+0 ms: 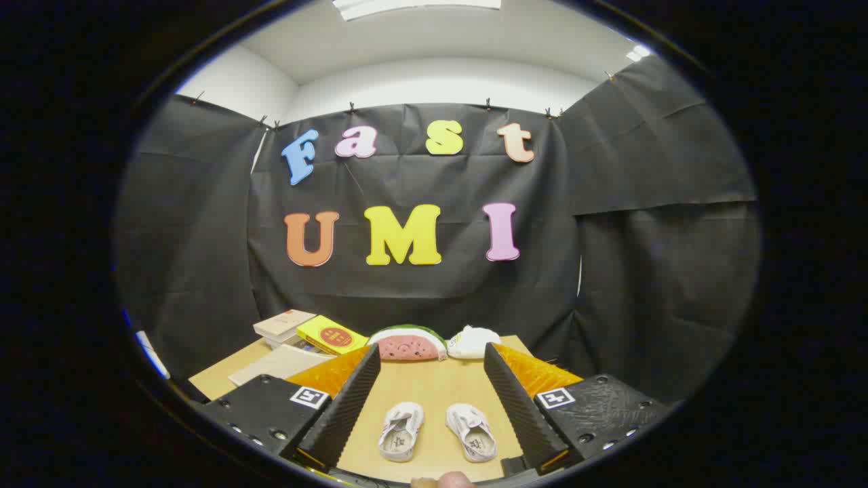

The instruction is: Open the storage box then place both shoes into the box .Put the left shoe in first, then the right shoe, with the right side of both shoes facing outward in a uniform manner.

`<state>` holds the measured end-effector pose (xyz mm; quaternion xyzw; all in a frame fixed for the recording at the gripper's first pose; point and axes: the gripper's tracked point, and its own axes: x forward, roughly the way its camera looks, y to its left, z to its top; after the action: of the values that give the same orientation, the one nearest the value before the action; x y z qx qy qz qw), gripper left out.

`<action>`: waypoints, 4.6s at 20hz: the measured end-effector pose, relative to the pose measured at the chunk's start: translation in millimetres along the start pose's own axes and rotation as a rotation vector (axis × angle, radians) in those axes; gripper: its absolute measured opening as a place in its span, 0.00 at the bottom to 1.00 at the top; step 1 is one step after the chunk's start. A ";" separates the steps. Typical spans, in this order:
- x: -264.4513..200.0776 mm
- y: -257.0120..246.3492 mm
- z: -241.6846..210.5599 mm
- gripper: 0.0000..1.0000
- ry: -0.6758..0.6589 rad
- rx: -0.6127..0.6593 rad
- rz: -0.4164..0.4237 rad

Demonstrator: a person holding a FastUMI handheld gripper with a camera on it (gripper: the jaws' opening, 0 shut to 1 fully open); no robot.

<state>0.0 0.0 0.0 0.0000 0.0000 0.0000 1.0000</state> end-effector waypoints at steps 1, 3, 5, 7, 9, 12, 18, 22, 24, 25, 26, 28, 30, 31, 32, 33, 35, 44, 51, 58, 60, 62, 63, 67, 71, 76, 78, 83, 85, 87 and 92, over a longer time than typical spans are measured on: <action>0.3 -2.5 0.3 0.95 0.001 0.000 0.005; 1.2 -7.8 2.5 0.95 -0.003 0.000 0.016; 3.9 -13.3 2.6 0.95 -0.009 -0.001 0.026; 7.9 -19.8 0.4 0.95 -0.003 0.007 0.032; 9.7 -26.4 0.7 0.95 -0.005 0.013 0.032; 13.7 -37.3 -3.1 0.95 0.001 0.022 0.026; 20.4 -55.1 -16.0 0.94 0.026 0.042 0.036; 30.2 -60.8 -25.9 0.95 0.053 0.046 0.038; 32.0 -56.1 -25.4 0.96 0.054 0.055 0.052; 34.1 -53.2 -25.5 0.95 0.054 0.055 0.060; 36.0 -49.0 -25.2 0.95 0.052 0.055 0.071; 38.8 -39.0 -25.7 0.95 0.053 0.053 0.096; 43.5 -29.8 -24.7 0.95 0.048 0.057 0.115; 46.3 -24.4 -27.2 0.95 0.054 0.063 0.124; 48.5 -18.3 -29.7 0.95 0.065 0.072 0.136; 50.1 -10.2 -32.8 0.96 0.073 0.080 0.148; 54.0 0.6 -39.1 0.95 0.088 0.082 0.161; 59.2 48.8 -90.4 0.95 0.223 0.113 0.207; 69.9 105.7 -118.9 0.96 0.321 0.150 0.300; 96.0 178.1 -166.1 0.95 0.456 0.209 0.415; 104.2 196.0 -184.8 0.95 0.503 0.238 0.429; 113.1 210.7 -202.1 0.95 0.551 0.273 0.432; 117.1 215.5 -208.5 0.95 0.575 0.295 0.433; 137.9 229.9 -226.2 0.95 0.640 0.394 0.426; 148.4 241.8 -241.7 0.95 0.733 0.536 0.433; 158.8 253.5 -252.5 0.95 0.828 0.735 0.434; 157.4 260.1 -250.8 0.95 0.857 0.797 0.446; 153.6 260.4 -236.2 0.72 0.863 0.891 0.456; 153.4 260.7 -223.1 0.63 0.839 0.909 0.467; 150.1 257.7 -211.5 0.59 0.817 0.875 0.469; 157.7 247.2 -193.6 0.00 0.802 0.800 0.415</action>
<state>157.7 247.2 -193.6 0.3763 0.3772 0.1949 0.8235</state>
